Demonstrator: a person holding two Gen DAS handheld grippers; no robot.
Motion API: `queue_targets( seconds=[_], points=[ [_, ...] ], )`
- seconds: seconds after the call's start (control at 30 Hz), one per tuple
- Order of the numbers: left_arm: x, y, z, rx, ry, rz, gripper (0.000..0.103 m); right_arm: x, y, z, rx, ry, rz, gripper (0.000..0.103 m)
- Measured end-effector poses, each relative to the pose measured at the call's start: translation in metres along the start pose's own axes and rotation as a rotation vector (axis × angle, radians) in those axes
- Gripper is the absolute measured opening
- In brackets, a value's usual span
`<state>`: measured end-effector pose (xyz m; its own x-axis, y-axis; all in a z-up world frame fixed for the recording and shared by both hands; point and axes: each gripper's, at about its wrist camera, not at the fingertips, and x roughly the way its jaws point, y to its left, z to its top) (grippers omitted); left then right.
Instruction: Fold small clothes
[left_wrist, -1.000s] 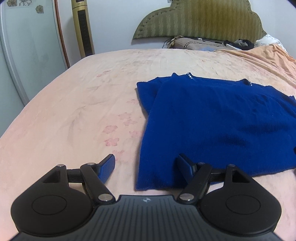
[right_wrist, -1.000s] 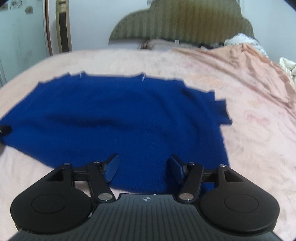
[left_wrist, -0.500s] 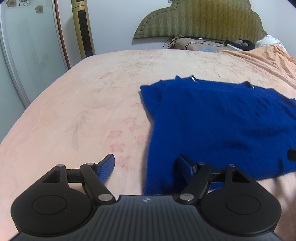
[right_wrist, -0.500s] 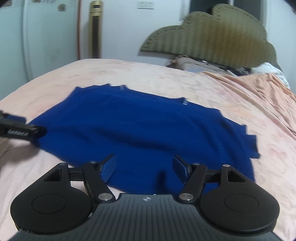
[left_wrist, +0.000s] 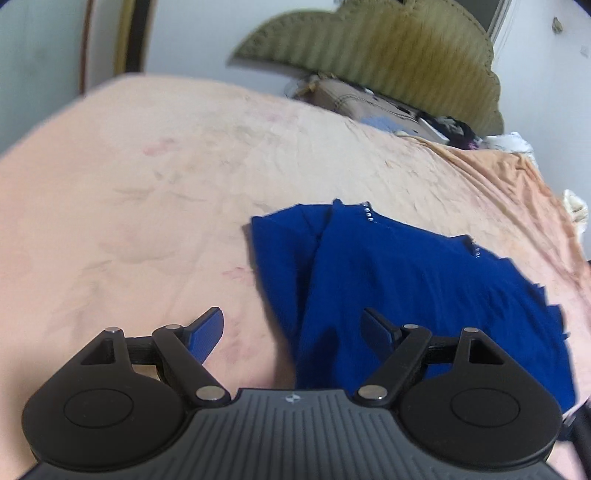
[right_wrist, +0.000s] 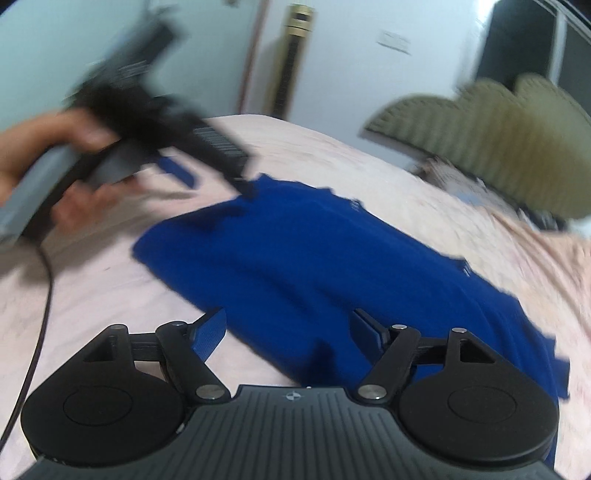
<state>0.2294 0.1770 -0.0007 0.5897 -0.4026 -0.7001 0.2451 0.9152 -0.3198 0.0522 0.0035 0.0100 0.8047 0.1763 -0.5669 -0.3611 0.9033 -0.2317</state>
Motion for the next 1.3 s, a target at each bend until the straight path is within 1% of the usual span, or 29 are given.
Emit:
queue_targets(
  seconds=[0.07,0.13,0.17,0.23,0.33,0.43,0.5,0.57,0.6,0.63,0.7,0.77,0.8,0.83,0.87,0.9,0.93,0.97,1.0,1.03,1.07,1.1,1.2,1.3],
  points=[
    [0.011,0.008,0.007,-0.048,0.037,-0.063,0.082,0.005,0.017,0.002,-0.077,-0.010,-0.025,0.077],
    [0.022,0.015,0.014,-0.095,0.078,-0.148,0.082,0.011,0.030,0.003,-0.138,-0.017,-0.048,0.077],
    [0.028,0.018,0.017,-0.119,0.090,-0.176,0.082,0.014,0.037,0.004,-0.164,-0.018,-0.057,0.077],
    [0.037,0.024,0.021,-0.166,0.109,-0.208,0.082,0.021,0.048,0.006,-0.201,-0.017,-0.074,0.077],
    [0.050,0.037,0.028,-0.263,0.110,-0.278,0.082,0.029,0.063,0.007,-0.255,-0.024,-0.116,0.076],
    [0.065,0.047,0.034,-0.347,0.120,-0.367,0.082,0.035,0.076,0.011,-0.301,-0.047,-0.166,0.076],
    [0.072,0.047,0.038,-0.369,0.120,-0.397,0.082,0.041,0.081,0.014,-0.317,-0.060,-0.185,0.075],
    [0.079,0.041,0.042,-0.354,0.124,-0.408,0.081,0.049,0.087,0.017,-0.331,-0.067,-0.207,0.074],
    [0.082,0.039,0.044,-0.343,0.126,-0.409,0.081,0.053,0.089,0.018,-0.336,-0.071,-0.216,0.072],
    [0.086,0.034,0.046,-0.331,0.129,-0.410,0.081,0.055,0.089,0.020,-0.337,-0.075,-0.220,0.070],
    [0.092,0.027,0.051,-0.301,0.133,-0.408,0.080,0.063,0.089,0.024,-0.340,-0.073,-0.221,0.062],
    [0.099,0.019,0.056,-0.277,0.132,-0.395,0.080,0.068,0.090,0.027,-0.335,-0.070,-0.222,0.058],
    [0.102,0.016,0.059,-0.272,0.130,-0.383,0.077,0.072,0.090,0.028,-0.332,-0.069,-0.225,0.055],
    [0.104,0.014,0.061,-0.270,0.133,-0.367,0.068,0.076,0.089,0.029,-0.330,-0.066,-0.222,0.052],
    [0.106,0.014,0.063,-0.265,0.138,-0.350,0.055,0.079,0.088,0.031,-0.325,-0.062,-0.215,0.045],
    [0.112,0.010,0.067,-0.246,0.147,-0.320,0.048,0.082,0.088,0.031,-0.321,-0.059,-0.209,0.039],
    [0.114,0.007,0.068,-0.234,0.152,-0.296,0.035,0.082,0.088,0.031,-0.322,-0.058,-0.204,0.036],
    [0.117,0.004,0.070,-0.220,0.158,-0.264,0.024,0.082,0.089,0.031,-0.324,-0.057,-0.197,0.027],
    [0.117,0.004,0.070,-0.212,0.159,-0.246,0.021,0.081,0.090,0.031,-0.323,-0.056,-0.186,0.018],
    [0.118,0.001,0.071,-0.202,0.162,-0.223,0.015,0.080,0.090,0.030,-0.321,-0.055,-0.178,0.016],
    [0.119,0.000,0.071,-0.194,0.161,-0.209,0.013,0.080,0.089,0.030,-0.317,-0.059,-0.175,0.009],
    [0.117,-0.003,0.070,-0.180,0.154,-0.193,0.013,0.078,0.087,0.030,-0.305,-0.061,-0.169,0.006],
    [0.108,-0.020,0.068,-0.094,0.125,-0.115,0.011,0.073,0.080,0.032,-0.271,-0.067,-0.144,0.006],
    [0.095,-0.040,0.070,-0.013,0.084,-0.037,0.011,0.059,0.070,0.032,-0.238,-0.111,-0.137,0.006]
  ],
)
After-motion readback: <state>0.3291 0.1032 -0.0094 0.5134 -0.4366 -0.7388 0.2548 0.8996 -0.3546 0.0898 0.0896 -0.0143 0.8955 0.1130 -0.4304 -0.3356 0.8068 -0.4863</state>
